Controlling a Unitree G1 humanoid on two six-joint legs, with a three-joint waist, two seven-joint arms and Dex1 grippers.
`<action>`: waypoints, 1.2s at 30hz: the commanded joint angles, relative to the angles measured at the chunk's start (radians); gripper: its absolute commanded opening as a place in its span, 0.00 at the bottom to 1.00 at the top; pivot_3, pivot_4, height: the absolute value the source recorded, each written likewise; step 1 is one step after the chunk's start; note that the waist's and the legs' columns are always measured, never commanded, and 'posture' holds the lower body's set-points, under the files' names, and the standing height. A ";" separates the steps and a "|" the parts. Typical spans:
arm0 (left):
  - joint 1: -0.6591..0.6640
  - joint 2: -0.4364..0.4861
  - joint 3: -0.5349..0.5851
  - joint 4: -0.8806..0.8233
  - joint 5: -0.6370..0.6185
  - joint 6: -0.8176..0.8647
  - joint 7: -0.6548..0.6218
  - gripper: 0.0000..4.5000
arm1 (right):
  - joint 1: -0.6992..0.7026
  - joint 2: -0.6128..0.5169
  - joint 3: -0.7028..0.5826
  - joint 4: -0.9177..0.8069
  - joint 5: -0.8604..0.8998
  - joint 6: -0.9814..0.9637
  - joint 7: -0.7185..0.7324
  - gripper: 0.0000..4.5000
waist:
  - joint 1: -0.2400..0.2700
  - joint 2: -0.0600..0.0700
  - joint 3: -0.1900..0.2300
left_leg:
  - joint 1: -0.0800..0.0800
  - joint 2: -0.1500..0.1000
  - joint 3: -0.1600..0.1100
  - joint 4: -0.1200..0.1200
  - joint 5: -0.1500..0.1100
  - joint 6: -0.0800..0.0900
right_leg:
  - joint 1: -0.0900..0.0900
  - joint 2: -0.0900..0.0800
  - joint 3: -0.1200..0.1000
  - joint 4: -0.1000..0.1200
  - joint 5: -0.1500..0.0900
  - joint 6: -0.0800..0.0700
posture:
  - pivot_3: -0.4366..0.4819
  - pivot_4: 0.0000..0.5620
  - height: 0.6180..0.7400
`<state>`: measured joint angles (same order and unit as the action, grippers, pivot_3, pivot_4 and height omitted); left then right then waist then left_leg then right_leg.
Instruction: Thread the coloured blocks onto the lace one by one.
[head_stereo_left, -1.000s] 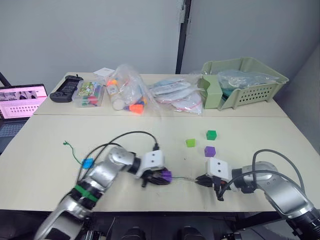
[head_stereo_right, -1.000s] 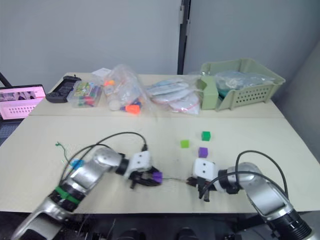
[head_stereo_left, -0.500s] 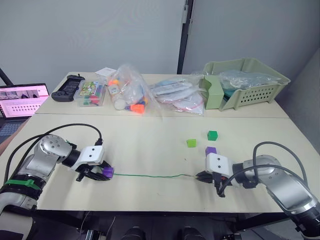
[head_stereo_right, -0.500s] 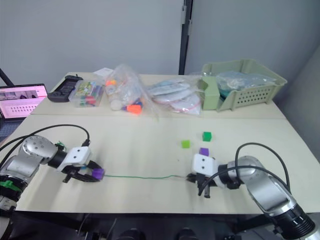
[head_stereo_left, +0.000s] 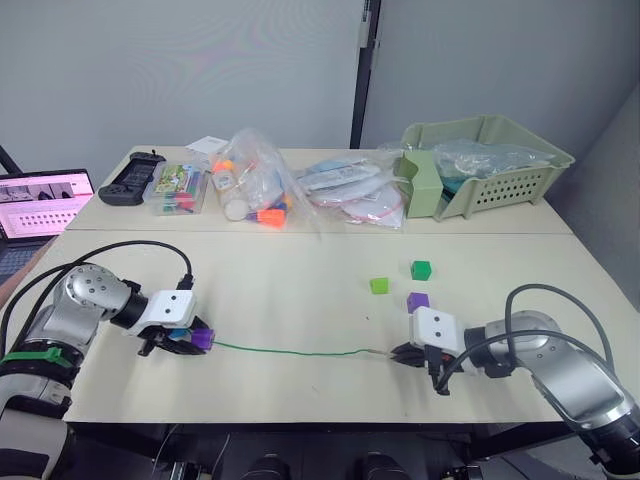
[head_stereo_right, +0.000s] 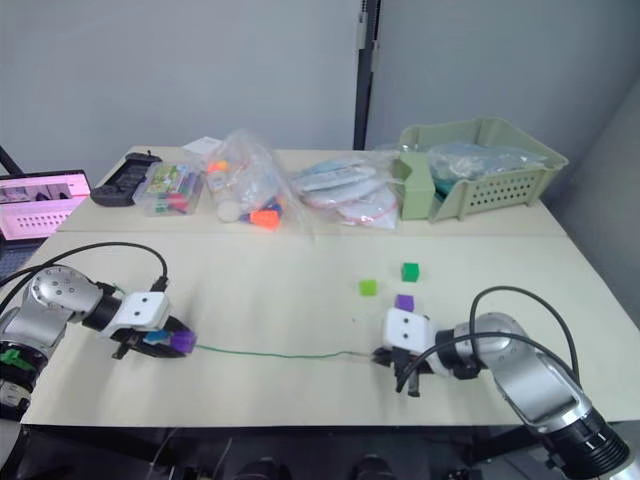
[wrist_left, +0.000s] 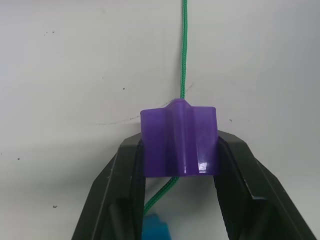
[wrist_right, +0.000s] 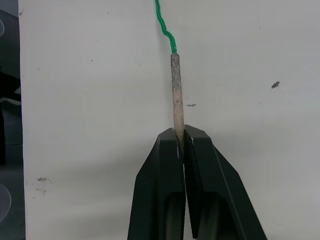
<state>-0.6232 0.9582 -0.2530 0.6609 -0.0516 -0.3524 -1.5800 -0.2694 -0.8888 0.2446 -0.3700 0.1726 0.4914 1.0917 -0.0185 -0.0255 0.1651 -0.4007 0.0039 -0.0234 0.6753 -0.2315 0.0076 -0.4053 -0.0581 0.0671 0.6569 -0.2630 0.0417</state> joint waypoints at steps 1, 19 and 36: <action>0.006 0.024 -0.009 0.067 0.069 -0.026 0.015 0.31 | -0.006 0.008 -0.011 -0.011 0.006 -0.017 0.002 0.00 | 0.000 0.000 0.000 | 0.000 0.000 0.000 0.000 0.000 0.000 | 0.000 0.000 0.000 0.000 0.000 0.000 | 0.48 0.27 1.00; 0.003 0.003 0.047 -0.360 -0.212 0.371 -0.034 0.99 | -0.030 0.036 0.001 -0.019 0.010 -0.003 0.010 0.00 | 0.004 -0.001 0.001 | -0.007 0.001 -0.001 0.002 0.000 0.000 | -0.005 -0.001 -0.001 0.000 0.000 0.000 | 0.48 0.27 1.00; 0.129 -0.538 -0.133 -0.637 -0.164 0.576 0.390 0.99 | -0.048 0.055 0.031 -0.054 0.005 0.048 -0.015 0.00 | 0.005 -0.002 0.001 | -0.004 -0.003 -0.004 0.002 0.000 0.000 | -0.001 -0.001 0.000 0.000 0.000 0.000 | 0.48 0.27 1.00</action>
<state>-0.4787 0.4218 -0.3741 0.0015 -0.2391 0.2616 -1.1887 -0.3026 -0.8270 0.2874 -0.3917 0.1749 0.5324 1.0775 -0.0138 -0.0271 0.1659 -0.4041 0.0011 -0.0273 0.6772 -0.2315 0.0076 -0.4063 -0.0593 0.0673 0.6569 -0.2631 0.0422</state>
